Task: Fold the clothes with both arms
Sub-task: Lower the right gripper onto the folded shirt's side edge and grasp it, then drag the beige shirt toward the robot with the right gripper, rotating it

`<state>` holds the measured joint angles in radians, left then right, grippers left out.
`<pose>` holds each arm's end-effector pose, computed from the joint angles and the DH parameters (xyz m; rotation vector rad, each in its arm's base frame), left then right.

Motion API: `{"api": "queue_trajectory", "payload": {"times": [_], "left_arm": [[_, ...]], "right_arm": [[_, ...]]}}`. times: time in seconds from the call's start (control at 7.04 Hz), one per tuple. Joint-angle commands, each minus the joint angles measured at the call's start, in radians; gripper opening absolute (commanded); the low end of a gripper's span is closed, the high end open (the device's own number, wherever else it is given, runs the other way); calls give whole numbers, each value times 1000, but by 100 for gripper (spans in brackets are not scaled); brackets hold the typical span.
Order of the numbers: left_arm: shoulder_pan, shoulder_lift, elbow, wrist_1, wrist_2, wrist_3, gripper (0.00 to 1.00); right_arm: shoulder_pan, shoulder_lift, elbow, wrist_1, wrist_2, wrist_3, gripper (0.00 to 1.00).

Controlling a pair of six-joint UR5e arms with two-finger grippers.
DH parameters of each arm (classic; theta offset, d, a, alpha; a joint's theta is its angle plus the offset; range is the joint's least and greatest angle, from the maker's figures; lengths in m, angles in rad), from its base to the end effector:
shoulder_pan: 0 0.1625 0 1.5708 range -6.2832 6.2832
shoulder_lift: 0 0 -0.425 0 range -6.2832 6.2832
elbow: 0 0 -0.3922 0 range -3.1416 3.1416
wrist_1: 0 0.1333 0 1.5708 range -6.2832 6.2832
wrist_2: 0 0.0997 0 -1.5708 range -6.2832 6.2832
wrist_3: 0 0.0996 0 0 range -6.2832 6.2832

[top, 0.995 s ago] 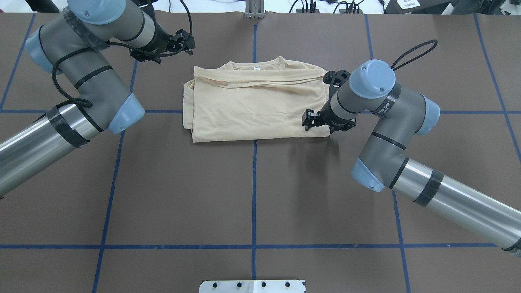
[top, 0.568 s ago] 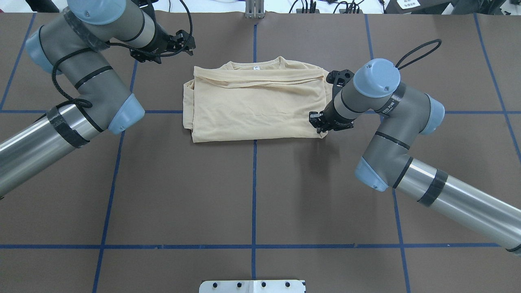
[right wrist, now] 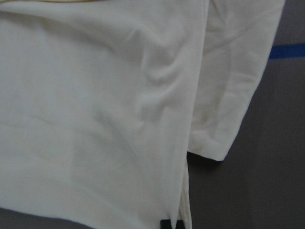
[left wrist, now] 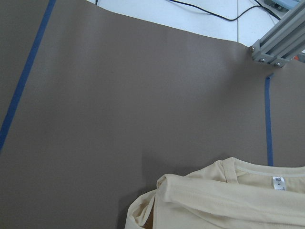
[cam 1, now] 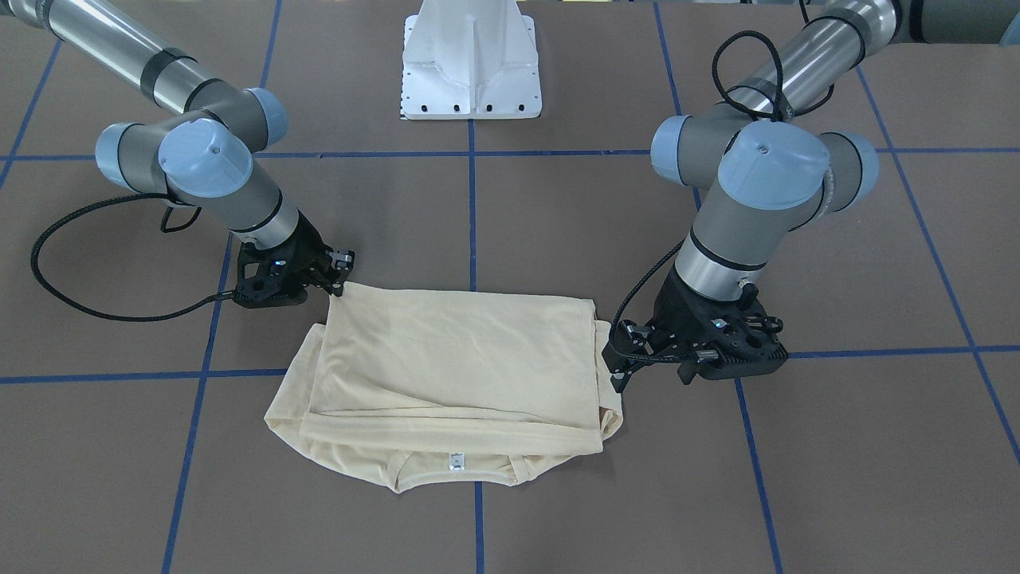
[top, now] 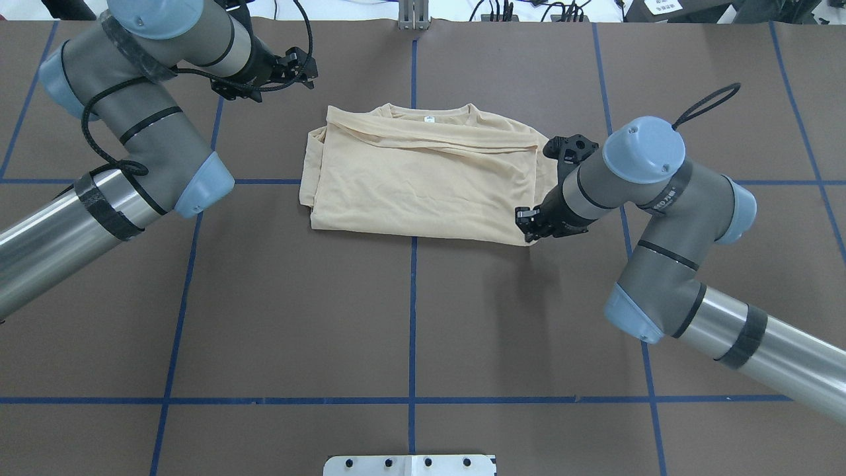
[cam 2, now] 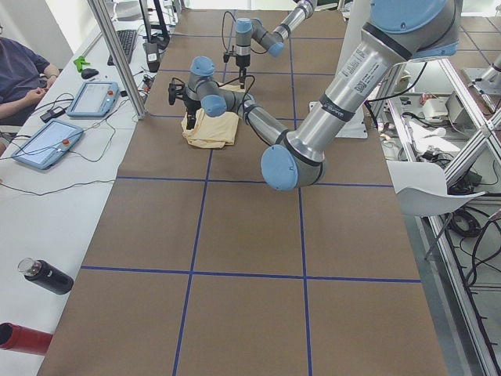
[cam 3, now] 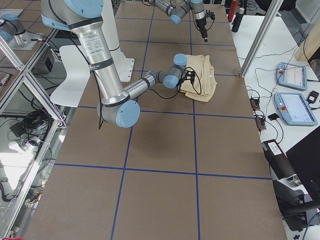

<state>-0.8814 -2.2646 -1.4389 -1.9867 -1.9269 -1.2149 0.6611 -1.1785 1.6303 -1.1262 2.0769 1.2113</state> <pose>0.3926 -0.6312 0.2498 0.2952 0.9805 -0.3050 -0.4574 -0.4635 0.3605 0.0168 -0.9930 0.0497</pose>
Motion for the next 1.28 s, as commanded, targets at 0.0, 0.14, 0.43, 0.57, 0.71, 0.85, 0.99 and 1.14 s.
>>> {"api": "queue_trajectory", "payload": {"times": [0.0, 0.14, 0.43, 0.57, 0.71, 0.85, 0.99, 1.14], "left_arm": [[-1, 37, -47, 3, 0, 0, 98], [-1, 62, -76, 3, 0, 0, 98], [-1, 82, -90, 2, 0, 0, 98], [1, 86, -92, 0, 0, 0, 99], [5, 100, -92, -1, 2, 0, 99], [21, 106, -100, -7, -4, 0, 99], [69, 129, -148, -4, -6, -12, 99], [140, 175, -235, 0, -9, -43, 99]], "right_arm": [[-93, -90, 159, -51, 3, 14, 0], [-159, -127, 284, -184, 12, 31, 0], [-307, -139, 477, -439, 31, 155, 0], [-354, -145, 490, -452, 29, 192, 0], [-365, -145, 481, -454, 29, 197, 72], [-377, -145, 479, -452, 17, 204, 100], [-352, -135, 480, -452, 8, 205, 100], [-281, -129, 482, -445, 6, 197, 100]]}}
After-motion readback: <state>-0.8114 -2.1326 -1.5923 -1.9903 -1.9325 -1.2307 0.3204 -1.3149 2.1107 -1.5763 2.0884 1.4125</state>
